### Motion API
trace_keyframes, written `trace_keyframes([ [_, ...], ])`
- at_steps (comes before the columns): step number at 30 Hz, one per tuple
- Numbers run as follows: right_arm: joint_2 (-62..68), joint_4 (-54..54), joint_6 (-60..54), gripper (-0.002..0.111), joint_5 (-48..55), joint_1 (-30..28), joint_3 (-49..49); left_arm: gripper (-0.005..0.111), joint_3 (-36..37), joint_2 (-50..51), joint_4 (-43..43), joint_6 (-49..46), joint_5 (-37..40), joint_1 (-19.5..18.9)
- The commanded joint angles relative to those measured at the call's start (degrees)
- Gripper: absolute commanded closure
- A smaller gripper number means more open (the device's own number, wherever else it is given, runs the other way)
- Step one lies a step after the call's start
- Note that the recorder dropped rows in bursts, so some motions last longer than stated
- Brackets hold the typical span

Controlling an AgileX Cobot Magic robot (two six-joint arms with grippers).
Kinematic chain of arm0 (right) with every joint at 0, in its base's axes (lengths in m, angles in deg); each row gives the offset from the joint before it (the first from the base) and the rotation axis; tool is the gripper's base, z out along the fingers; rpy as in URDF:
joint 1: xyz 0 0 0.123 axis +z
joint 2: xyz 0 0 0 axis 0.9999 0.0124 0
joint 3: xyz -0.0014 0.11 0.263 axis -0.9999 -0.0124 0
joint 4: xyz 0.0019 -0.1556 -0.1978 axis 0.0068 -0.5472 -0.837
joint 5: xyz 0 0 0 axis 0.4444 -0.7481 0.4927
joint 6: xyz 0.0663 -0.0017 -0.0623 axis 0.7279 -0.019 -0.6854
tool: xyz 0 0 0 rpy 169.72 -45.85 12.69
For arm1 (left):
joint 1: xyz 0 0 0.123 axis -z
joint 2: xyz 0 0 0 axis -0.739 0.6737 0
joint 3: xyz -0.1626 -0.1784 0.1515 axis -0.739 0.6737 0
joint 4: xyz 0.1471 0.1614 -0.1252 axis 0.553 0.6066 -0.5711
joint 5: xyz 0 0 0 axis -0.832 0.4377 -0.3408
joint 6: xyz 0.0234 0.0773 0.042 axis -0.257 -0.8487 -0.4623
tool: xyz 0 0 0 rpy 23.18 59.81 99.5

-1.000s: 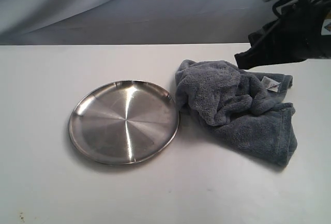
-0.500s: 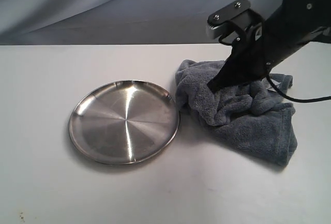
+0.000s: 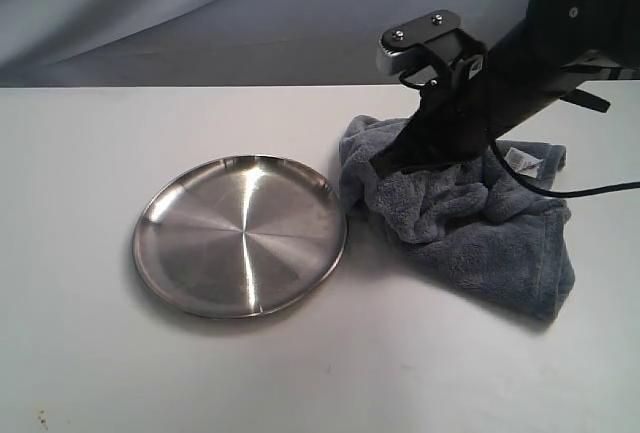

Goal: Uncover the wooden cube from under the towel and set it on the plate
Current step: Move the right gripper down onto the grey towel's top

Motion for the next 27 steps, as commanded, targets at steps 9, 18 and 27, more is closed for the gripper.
trace_keyframes([
  [9, -0.08, -2.30, -0.63, 0.108, -17.67, -0.55, 0.39, 0.107, 0.26, -0.29, -0.23, 0.01, -0.35, -0.10],
  [18, -0.08, -3.74, -0.33, 0.108, -15.19, -8.24, 0.39, 0.107, 0.26, -0.29, -0.23, 0.01, -0.35, -0.10],
  [27, -0.08, -3.74, -0.23, 0.108, -7.00, -11.29, 0.39, 0.107, 0.26, -0.29, -0.23, 0.01, -0.35, -0.10],
])
